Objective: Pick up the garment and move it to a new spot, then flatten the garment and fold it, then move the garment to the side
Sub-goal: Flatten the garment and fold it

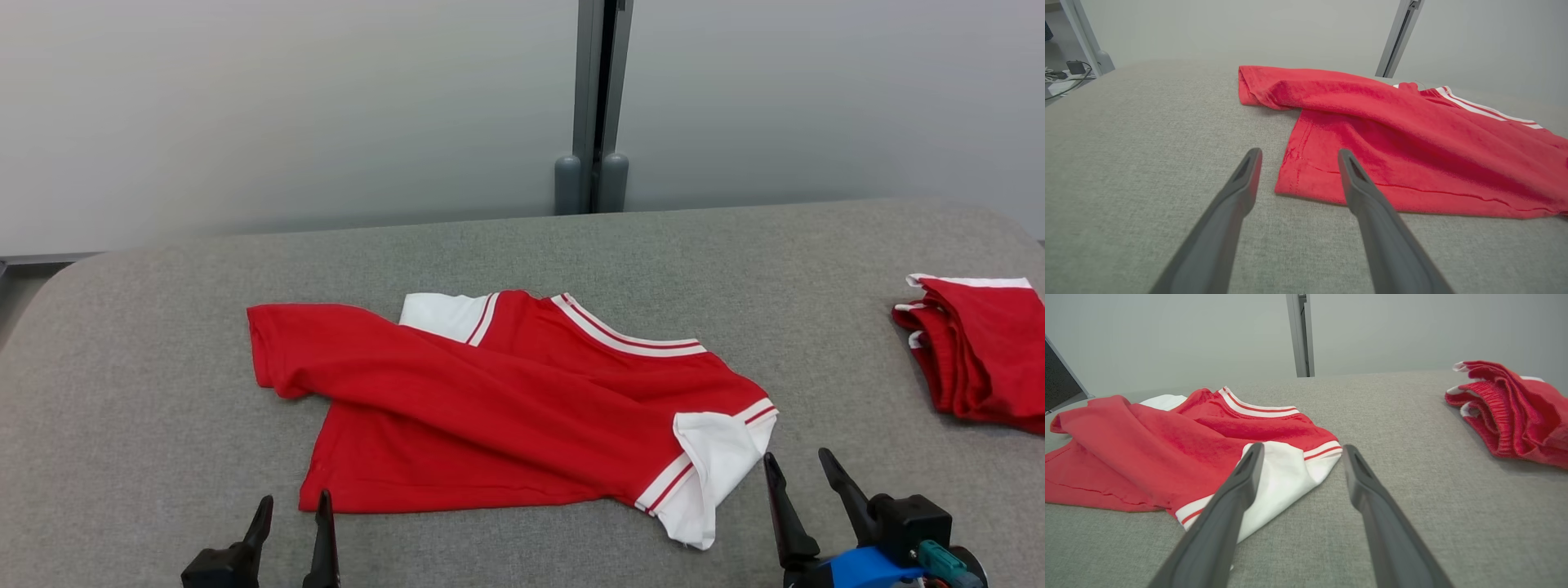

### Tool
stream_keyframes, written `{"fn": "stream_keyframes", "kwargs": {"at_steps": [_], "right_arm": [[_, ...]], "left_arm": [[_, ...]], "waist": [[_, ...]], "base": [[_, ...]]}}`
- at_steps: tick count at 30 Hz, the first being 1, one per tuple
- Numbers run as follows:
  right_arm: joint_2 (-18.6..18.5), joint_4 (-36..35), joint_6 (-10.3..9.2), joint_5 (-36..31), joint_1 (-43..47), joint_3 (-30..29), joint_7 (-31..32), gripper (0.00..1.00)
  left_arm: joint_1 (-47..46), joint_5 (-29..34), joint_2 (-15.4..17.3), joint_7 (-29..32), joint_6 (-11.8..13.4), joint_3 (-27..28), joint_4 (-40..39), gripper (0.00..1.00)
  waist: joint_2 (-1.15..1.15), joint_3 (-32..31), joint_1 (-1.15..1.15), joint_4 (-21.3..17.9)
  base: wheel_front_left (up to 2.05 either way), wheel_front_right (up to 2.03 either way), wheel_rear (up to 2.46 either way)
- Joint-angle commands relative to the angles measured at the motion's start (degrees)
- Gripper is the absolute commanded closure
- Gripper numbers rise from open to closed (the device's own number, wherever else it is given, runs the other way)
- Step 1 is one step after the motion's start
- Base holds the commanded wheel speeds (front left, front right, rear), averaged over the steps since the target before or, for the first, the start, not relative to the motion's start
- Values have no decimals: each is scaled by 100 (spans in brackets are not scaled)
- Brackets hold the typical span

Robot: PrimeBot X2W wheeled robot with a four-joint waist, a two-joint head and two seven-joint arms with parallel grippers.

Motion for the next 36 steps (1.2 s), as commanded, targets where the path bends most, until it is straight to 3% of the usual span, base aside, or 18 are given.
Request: {"fn": "stream_keyframes", "kwargs": {"at_steps": [1,18,28,29,30,31,36], "right_arm": [[-9,-38,0,-28,-52,20,-15,0],[-9,-129,0,-14,-446,41,-15,0],[-9,-98,0,43,-545,78,-15,0],[-9,-96,0,36,-543,82,-15,0],[-9,-91,0,33,-540,83,-15,0],[-9,-86,0,33,-540,87,-15,0],[-9,-89,0,51,-565,109,-15,0]], "left_arm": [[-209,-6,-5,-25,-34,12,86,0],[-1525,-248,137,-26,-132,86,1615,0],[-1726,-568,193,-6,-126,-426,1936,0],[-1740,-599,201,-6,-126,-452,1925,25],[-1755,-633,215,-7,-127,-451,1880,56],[-1746,-677,237,-8,-127,-478,1848,100],[-1703,-757,285,-9,-125,-518,1849,100]], "waist": [[0,85,0,8],[0,883,0,-85],[0,943,0,-101],[0,945,0,-101],[0,947,0,-98],[0,946,0,-91],[0,944,0,-58]], "base": [[0,0,0],[0,0,0],[0,0,0],[0,0,0],[0,0,0],[0,0,0],[0,0,0]]}}
